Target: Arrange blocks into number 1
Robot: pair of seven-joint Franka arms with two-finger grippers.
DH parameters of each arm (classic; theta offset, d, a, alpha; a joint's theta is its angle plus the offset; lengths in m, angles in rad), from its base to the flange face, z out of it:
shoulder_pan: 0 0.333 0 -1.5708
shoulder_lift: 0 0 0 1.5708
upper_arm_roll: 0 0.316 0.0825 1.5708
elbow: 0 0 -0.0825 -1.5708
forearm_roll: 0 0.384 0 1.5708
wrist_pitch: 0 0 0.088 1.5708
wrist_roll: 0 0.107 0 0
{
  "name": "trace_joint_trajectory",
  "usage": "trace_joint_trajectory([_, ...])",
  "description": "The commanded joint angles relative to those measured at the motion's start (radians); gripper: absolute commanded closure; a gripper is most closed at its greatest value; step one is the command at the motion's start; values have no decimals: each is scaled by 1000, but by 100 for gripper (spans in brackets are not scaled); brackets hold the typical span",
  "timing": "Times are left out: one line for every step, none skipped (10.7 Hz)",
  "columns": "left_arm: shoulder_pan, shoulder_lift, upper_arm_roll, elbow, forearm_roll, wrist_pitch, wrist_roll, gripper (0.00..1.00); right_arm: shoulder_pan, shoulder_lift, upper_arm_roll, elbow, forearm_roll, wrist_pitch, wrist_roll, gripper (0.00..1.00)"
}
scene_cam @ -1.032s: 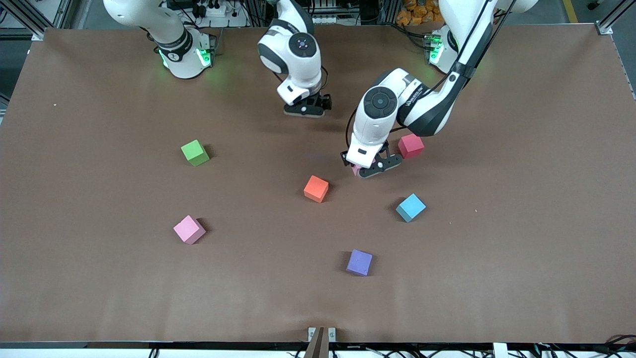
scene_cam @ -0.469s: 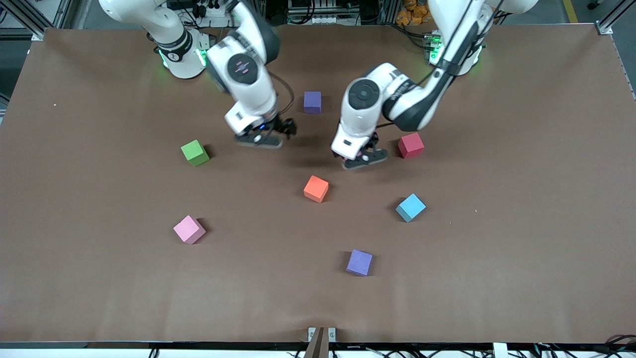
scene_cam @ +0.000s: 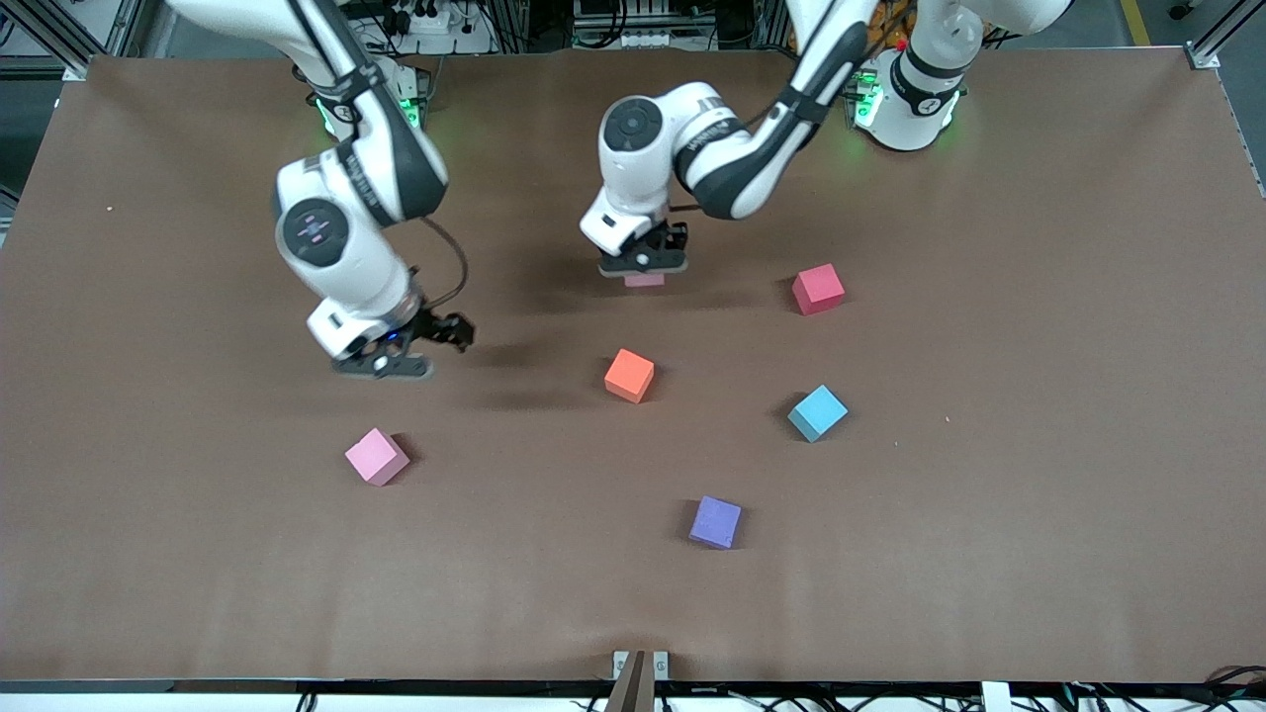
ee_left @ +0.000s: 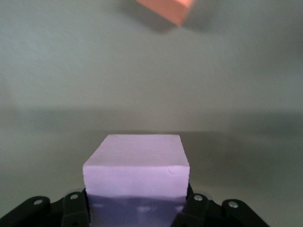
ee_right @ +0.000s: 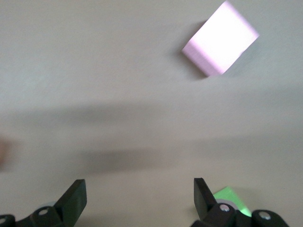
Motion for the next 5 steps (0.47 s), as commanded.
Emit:
trace_joint_trajectory([-12, 43, 7, 32, 58, 7, 2, 100, -26, 86, 18, 106, -21, -8, 13, 0])
trace_joint_trajectory([-31, 58, 7, 30, 58, 7, 3, 100, -45, 97, 18, 119, -21, -8, 10, 0])
trace_joint_trajectory([-41, 72, 6, 33, 58, 8, 1, 100, -81, 97, 18, 123, -22, -8, 1, 0])
trace_joint_trajectory([-41, 84, 6, 36, 58, 14, 1, 100, -114, 97, 20, 123, -21, -8, -28, 0])
trace_joint_trajectory([-41, 88, 6, 39, 58, 25, 2, 100, -121, 97, 18, 123, -21, -8, -46, 0])
